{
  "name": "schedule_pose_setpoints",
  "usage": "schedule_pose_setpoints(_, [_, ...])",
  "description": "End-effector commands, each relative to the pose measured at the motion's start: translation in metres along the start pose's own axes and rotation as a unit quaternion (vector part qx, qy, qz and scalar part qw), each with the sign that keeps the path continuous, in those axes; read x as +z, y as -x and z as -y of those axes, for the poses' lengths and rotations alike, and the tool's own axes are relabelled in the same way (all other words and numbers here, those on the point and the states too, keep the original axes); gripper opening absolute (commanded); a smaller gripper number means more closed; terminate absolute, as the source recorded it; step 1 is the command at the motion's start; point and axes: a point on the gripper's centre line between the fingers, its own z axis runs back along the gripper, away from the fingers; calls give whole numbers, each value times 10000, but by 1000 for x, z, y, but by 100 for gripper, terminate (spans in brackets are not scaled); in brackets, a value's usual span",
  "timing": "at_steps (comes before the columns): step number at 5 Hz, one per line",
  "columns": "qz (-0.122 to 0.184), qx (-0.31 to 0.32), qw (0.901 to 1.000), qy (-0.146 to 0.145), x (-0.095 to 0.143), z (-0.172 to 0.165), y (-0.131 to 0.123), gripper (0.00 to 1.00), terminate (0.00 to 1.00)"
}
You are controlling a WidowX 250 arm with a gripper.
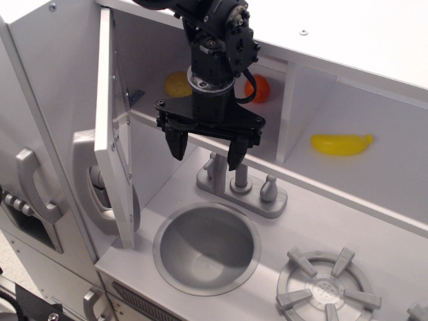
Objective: Close microwave
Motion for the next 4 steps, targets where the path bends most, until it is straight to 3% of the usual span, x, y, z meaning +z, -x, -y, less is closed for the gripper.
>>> schedule_pose_setpoints(1, [0, 0, 10000, 0, 0, 0, 0, 100, 0])
schedule_pose_setpoints(2, [-24, 184, 9996, 229, 29, 2, -1, 100, 0])
schedule_pose_setpoints(3, [-284, 410, 9981, 363, 69, -2, 2, 100, 0])
schedule_pose_setpoints(4, [-168, 573, 9971, 462, 103, -17, 9, 100, 0])
